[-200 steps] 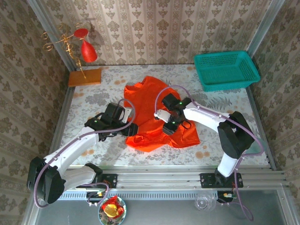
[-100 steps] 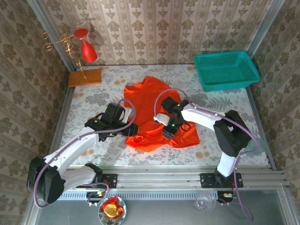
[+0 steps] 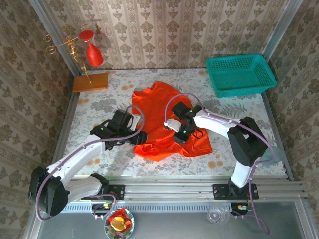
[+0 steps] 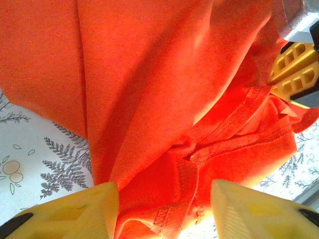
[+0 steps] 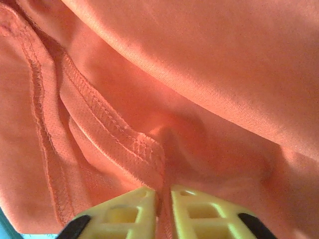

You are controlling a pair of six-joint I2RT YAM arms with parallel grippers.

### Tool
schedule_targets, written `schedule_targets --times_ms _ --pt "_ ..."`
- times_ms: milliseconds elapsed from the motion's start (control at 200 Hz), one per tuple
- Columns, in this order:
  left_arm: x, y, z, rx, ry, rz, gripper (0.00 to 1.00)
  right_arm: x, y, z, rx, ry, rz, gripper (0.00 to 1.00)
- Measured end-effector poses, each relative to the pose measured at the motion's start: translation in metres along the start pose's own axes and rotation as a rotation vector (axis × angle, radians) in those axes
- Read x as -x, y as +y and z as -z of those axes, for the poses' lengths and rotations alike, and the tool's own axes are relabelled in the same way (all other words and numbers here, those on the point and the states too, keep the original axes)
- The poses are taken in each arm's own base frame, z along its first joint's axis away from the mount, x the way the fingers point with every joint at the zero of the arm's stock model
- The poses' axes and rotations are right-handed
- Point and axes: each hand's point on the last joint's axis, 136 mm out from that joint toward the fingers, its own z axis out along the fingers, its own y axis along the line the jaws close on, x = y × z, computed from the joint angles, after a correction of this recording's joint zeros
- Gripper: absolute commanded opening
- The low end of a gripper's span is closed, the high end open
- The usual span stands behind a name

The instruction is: Fold the inside-out t-shirt

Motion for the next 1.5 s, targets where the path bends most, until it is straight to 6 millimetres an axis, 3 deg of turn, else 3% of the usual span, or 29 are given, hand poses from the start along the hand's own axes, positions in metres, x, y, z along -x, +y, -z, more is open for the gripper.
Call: schedule_targets --times_ms 90,250,345,450,645,760,890,1175,1330,1500 --pt "0.0 0.0 0.0 0.0 0.0 -0.002 0.53 0.0 -0.001 0.0 -0.004 0.001 -0.005 0.0" --pt "0.0 -0.002 0.0 -0.004 -0.001 -0.008 0.53 0.0 -0.002 0.001 -0.01 0.0 -0.02 0.0" --pt "0.003 -0.011 -0.001 -0.023 -0.009 -0.051 0.53 0.005 -0.002 0.012 -0.032 -0.031 -0.019 0.0" --pt "0.01 -0.026 -0.007 -0.052 -0.011 -0.128 0.54 0.019 -0.002 0.043 -0.085 -0.133 -0.017 0.0" --pt "0.041 -0.07 -0.024 -0.139 -0.015 -0.3 0.61 0.043 0.003 0.124 -0.179 -0.393 -0.041 0.0" --pt "0.057 -0.095 -0.036 -0.178 -0.019 -0.379 0.67 0.046 0.003 0.15 -0.202 -0.474 -0.085 0.0" --pt "0.066 -0.111 -0.052 -0.178 -0.031 -0.439 0.73 0.046 -0.005 0.161 -0.227 -0.516 -0.178 0.0" --pt "0.067 -0.105 -0.071 -0.025 -0.047 -0.488 0.81 0.04 -0.018 0.179 -0.281 -0.562 -0.311 0.0" --pt "0.069 -0.088 -0.071 0.142 -0.06 -0.509 0.77 0.035 -0.027 0.189 -0.328 -0.577 -0.349 0.0" --pt "0.079 -0.065 -0.056 0.295 -0.091 -0.52 0.67 0.025 -0.049 0.201 -0.408 -0.589 -0.424 0.0"
